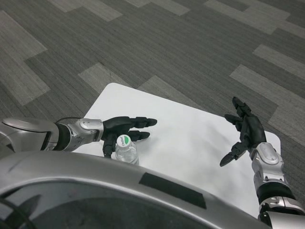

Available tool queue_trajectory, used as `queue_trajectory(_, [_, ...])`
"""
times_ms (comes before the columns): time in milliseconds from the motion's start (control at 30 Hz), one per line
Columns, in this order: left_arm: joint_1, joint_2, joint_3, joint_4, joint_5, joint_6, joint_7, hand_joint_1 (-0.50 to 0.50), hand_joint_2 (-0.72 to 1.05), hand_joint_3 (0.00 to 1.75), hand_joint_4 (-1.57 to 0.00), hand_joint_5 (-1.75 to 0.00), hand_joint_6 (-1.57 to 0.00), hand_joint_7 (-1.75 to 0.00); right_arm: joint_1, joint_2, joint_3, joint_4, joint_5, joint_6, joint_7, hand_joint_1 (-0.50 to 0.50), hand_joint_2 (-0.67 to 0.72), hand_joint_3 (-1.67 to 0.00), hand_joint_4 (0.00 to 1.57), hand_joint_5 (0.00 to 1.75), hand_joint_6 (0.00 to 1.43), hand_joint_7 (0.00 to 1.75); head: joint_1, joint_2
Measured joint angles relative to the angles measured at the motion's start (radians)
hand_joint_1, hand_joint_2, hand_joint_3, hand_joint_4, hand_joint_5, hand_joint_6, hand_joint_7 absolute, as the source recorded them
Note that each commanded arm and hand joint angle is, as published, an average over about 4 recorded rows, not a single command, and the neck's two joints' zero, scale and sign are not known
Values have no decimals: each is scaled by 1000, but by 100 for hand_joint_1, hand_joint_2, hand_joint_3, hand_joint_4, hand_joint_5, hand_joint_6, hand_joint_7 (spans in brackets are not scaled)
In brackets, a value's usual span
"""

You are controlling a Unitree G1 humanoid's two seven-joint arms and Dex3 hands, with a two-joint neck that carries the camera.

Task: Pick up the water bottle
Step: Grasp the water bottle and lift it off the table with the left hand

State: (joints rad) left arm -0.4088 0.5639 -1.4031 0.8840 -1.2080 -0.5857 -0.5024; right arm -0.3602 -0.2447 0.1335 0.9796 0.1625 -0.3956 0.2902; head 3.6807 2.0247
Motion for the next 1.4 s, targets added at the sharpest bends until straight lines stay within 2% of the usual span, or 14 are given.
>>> queue_trajectory(200, [-12, 12, -53, -36, 1, -17, 7, 50, -28, 9, 0, 0, 0, 0, 0, -1, 0, 0, 0, 0, 2, -12, 66, -10, 0, 87, 0, 0, -3, -6])
queue_trajectory(400, [-16, 29, -73, -46, 3, -21, 8, 50, -15, 9, 0, 0, 0, 0, -1, -4, 0, 0, 0, 0, 5, -12, 65, -14, 0, 87, 0, 0, -1, -9])
queue_trajectory(500, [-20, 29, -80, -47, 4, -21, 8, 50, -6, 2, 0, 0, 0, 0, -1, -4, 0, -1, 0, 0, 5, -12, 65, -16, 0, 87, 0, 0, 0, -13])
queue_trajectory(600, [-23, 29, -90, -39, 8, -21, 8, 50, -2, 2, 0, 0, 0, 0, -1, -4, 0, -2, 0, 0, 6, -12, 63, -12, 0, 87, 0, 0, -1, -14])
queue_trajectory(733, [-32, 30, -113, -12, 10, -30, 7, 50, -2, 9, 0, 0, 0, 0, -1, -5, 0, -3, 0, 0, 6, -12, 63, -16, 0, 87, 0, 0, -4, -14])
queue_trajectory(933, [-42, 30, -140, 21, 9, -59, 10, 50, 14, 4, 0, 0, 0, 0, -1, -5, 0, -3, 0, 0, 6, -12, 66, -16, 0, 87, 0, 0, -10, -16])
queue_trajectory(1067, [-43, 30, -164, 32, 9, -87, 27, 50, 25, 9, 0, -10, 0, 0, -1, -5, 0, -4, 0, 0, 6, -12, 66, -16, 0, 87, 0, 0, -12, -17])
queue_trajectory(1233, [-43, 30, -194, 45, 14, -130, 75, 50, 25, 9, 0, -10, 0, 0, -1, -5, 0, -6, 0, 0, 6, -12, 63, -12, 0, 87, 0, 0, -14, -20])
queue_trajectory(1400, [-41, 29, -206, 50, 15, -146, 105, 50, 25, 9, 0, -10, 0, 0, -1, -6, 0, -6, 0, 0, 6, -12, 61, -16, 0, 87, 0, 0, -11, -21])
